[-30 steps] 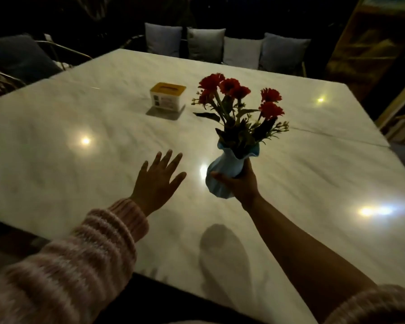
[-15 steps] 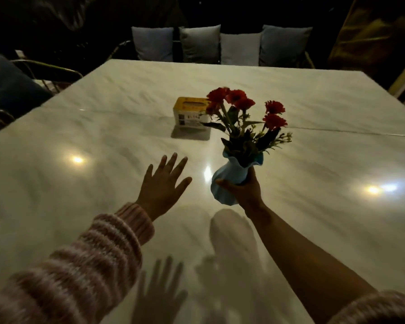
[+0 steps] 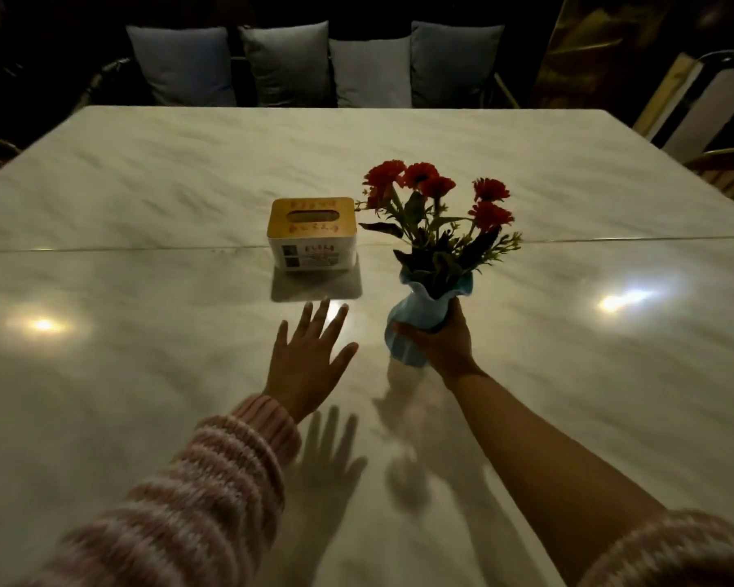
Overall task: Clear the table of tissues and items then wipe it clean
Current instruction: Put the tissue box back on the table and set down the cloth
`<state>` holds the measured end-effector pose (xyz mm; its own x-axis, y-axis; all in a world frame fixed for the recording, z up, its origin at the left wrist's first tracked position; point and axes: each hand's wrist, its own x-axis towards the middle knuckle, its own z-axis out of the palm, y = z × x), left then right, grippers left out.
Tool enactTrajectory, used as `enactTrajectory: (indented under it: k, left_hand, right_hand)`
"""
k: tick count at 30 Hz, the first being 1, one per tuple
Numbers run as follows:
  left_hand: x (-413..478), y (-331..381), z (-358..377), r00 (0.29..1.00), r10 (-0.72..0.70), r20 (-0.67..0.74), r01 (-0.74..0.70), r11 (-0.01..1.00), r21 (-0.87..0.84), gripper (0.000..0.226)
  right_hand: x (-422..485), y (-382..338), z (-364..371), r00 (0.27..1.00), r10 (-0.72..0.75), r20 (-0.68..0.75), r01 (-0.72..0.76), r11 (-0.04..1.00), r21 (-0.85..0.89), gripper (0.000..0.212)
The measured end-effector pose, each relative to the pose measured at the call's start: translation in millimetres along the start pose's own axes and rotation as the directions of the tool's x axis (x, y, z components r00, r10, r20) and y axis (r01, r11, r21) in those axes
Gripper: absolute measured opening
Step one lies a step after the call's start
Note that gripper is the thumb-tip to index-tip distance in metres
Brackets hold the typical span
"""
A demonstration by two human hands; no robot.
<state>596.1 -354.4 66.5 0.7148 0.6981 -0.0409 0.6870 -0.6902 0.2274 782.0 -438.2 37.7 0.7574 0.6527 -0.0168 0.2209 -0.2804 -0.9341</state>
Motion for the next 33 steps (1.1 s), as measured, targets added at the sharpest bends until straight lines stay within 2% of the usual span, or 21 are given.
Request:
enactTrajectory:
  k: [4,7,10,12,15,18,26,33]
  left_hand:
    - [60.3,-5.2,26.8,1.0,0.018,-0.005,-0.018,1.0,0.014,0.059]
    - [94.6,-11.8,56.1,1.0,0.006,-0.005,-0.006,0.999,-0.032,0.059]
    - [112.8,-12.8,76.1,0.995,0.011,0.094,-0.008,0.999,-0.032,0.061]
    - [120.3,-13.6,87.8,0.991,0.009,0.13,-0.004,0.999,-0.037,0.064]
    - [127.5,-17.0,102.9,0.996,-0.008,0.086,0.019,0.992,-0.123,0.059]
    - [132.7,-18.8,110.9,0.996,-0.017,0.088,0.027,0.994,-0.108,0.059]
    - [133.2,-20.3,116.3,0.999,-0.005,0.046,0.008,0.996,-0.087,0.057]
    - [130.3,-18.2,117.7,1.0,-0.017,0.015,0.018,0.995,-0.098,0.057]
  right_hand:
    - [63.8,10.2,20.0,0.998,-0.023,-0.058,0.025,0.999,0.037,0.066]
    - [113.7,18.4,35.5,0.999,-0.017,-0.034,0.016,0.999,-0.028,0.061]
    - [148.3,20.1,46.5,0.999,-0.026,-0.044,0.023,0.997,-0.07,0.062]
    - [164.8,22.7,50.8,0.994,-0.067,-0.091,0.061,0.996,-0.067,0.073]
    - [184.0,25.2,53.8,0.985,-0.116,-0.131,0.107,0.991,-0.075,0.078]
    - [205.0,26.9,56.9,0.984,-0.128,-0.123,0.116,0.988,-0.1,0.076]
    - [228.6,27.6,63.4,0.985,-0.141,-0.104,0.131,0.987,-0.098,0.088]
    - [230.1,26.2,64.7,0.975,-0.181,-0.132,0.173,0.982,-0.071,0.076]
